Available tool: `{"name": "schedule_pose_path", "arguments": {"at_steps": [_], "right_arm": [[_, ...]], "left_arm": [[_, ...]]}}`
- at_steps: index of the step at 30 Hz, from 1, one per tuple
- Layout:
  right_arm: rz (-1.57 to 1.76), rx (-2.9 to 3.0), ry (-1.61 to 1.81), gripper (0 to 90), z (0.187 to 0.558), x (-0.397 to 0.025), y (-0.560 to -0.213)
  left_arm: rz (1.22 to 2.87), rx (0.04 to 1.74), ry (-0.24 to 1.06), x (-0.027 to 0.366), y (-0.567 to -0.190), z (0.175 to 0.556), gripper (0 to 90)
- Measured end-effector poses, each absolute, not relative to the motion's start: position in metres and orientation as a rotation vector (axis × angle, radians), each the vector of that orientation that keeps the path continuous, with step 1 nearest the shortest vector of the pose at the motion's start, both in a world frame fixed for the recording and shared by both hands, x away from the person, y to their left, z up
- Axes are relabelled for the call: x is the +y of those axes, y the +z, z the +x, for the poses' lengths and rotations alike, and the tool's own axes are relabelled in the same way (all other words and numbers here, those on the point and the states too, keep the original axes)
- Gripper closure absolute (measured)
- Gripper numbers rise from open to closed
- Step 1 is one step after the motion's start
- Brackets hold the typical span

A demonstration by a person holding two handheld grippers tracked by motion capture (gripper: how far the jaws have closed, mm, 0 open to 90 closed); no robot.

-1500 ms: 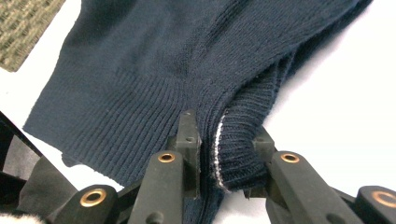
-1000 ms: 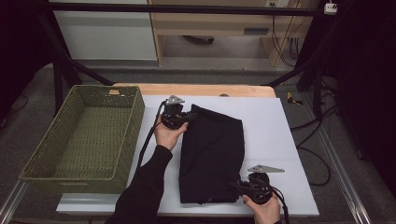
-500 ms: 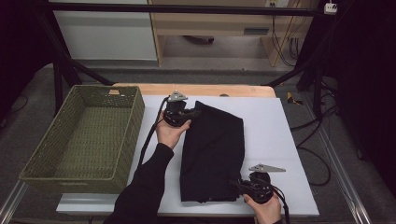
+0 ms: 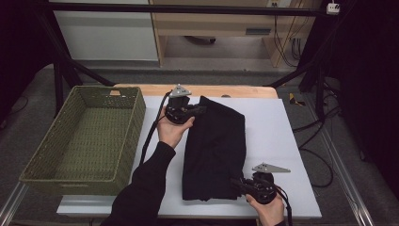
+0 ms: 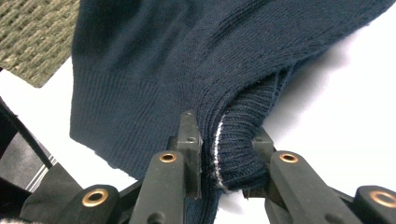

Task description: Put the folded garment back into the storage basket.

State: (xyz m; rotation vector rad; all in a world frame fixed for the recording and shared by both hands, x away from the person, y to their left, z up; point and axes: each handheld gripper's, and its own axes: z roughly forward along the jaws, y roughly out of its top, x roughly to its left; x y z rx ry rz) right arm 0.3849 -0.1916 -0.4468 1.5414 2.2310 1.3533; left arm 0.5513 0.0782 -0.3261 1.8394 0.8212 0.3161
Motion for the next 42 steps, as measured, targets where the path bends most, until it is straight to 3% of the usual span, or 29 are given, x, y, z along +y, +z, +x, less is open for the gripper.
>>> {"name": "schedule_pose_path", "arguments": {"at_steps": [42], "right_arm": [[1.276, 2.183, 1.499, 73.5, 0.405, -0.163, -0.389]], "left_arm": [[1.804, 0.812, 0.482, 0.135, -0.233, 0.536, 82.4]]}}
